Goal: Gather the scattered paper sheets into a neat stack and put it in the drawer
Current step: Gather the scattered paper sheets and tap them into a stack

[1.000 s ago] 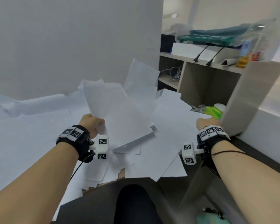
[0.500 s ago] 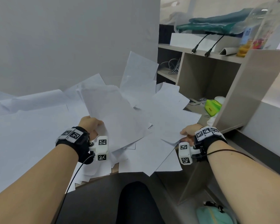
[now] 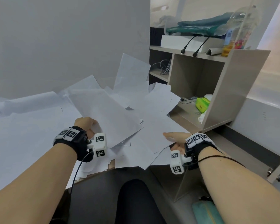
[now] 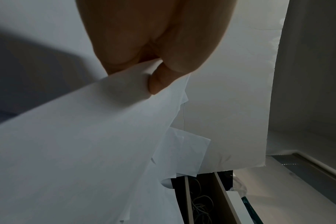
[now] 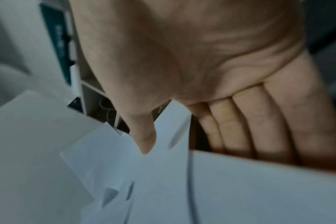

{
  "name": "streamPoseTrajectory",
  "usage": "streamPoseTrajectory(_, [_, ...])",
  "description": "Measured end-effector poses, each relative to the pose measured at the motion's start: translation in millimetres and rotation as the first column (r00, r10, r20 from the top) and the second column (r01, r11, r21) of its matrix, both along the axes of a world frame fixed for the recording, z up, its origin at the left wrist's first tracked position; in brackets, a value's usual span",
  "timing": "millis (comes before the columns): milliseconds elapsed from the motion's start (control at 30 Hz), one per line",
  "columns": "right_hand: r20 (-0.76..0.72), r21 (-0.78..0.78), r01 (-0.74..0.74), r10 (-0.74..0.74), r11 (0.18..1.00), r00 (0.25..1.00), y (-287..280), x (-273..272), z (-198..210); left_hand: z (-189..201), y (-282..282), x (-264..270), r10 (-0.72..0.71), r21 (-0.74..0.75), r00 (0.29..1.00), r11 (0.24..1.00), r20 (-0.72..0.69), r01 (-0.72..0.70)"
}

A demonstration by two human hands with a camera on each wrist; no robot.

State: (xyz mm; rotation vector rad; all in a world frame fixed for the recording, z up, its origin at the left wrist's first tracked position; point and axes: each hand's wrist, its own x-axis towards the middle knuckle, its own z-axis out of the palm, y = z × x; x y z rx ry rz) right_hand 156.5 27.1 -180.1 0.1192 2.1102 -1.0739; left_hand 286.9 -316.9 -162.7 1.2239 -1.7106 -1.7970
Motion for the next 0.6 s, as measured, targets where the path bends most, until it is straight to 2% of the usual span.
streamPoseTrajectory(33, [-0.013, -0.042, 0.007, -0.007, 0.999, 1.000, -2.5, 2.6, -0.8, -3.5, -4.6, -4.3, -0.017, -0.021, 1.000, 1.000, 0.022, 0.018])
streamPoseTrajectory(167, [-0.154, 0.052, -0.030, 0.038, 0.998, 0.987, -11.4, 14.9, 12.4, -0.1, -5.2, -7.5, -0.044, -0.034, 0.999, 0.998, -0.003, 0.043])
streamPoseTrajectory(233, [-0.137, -0.016, -0.024, 0.022, 1.000, 0.990, -12.5, 19.0, 25.2, 1.4, -6.6, -6.2, -0.025, -0.038, 1.000, 0.999, 0.016, 0.026])
streamPoseTrajectory(333, [-0.151, -0.035, 0.022, -0.027, 0.999, 0.988, -17.5, 15.4, 31.7, -0.7, -8.0, -5.3, -0.034, 0.018, 0.999, 0.999, 0.001, 0.034])
streamPoseTrajectory(400, [-0.106, -0.161, 0.070, -0.088, 0.984, 0.990, -22.0, 16.4, 30.3, -4.1, -6.6, -3.1, -0.049, 0.005, 0.999, 0.999, -0.008, 0.049])
streamPoseTrajectory(433, [-0.116, -0.177, 0.061, -0.082, 0.982, 0.990, -25.1, 10.2, 23.8, -5.1, -6.7, -1.9, -0.044, -0.007, 0.999, 0.999, -0.014, 0.044])
streamPoseTrajectory(533, [-0.220, -0.023, -0.068, 0.061, 0.997, 0.974, -31.4, -2.2, 12.7, -6.0, -5.4, -1.6, -0.079, 0.050, 0.995, 0.995, -0.058, 0.082])
streamPoseTrajectory(600, [-0.268, 0.016, -0.064, 0.066, 0.998, 0.961, -36.3, -0.9, 19.1, -5.8, -5.7, -1.7, -0.092, 0.045, 0.995, 0.995, -0.043, 0.094])
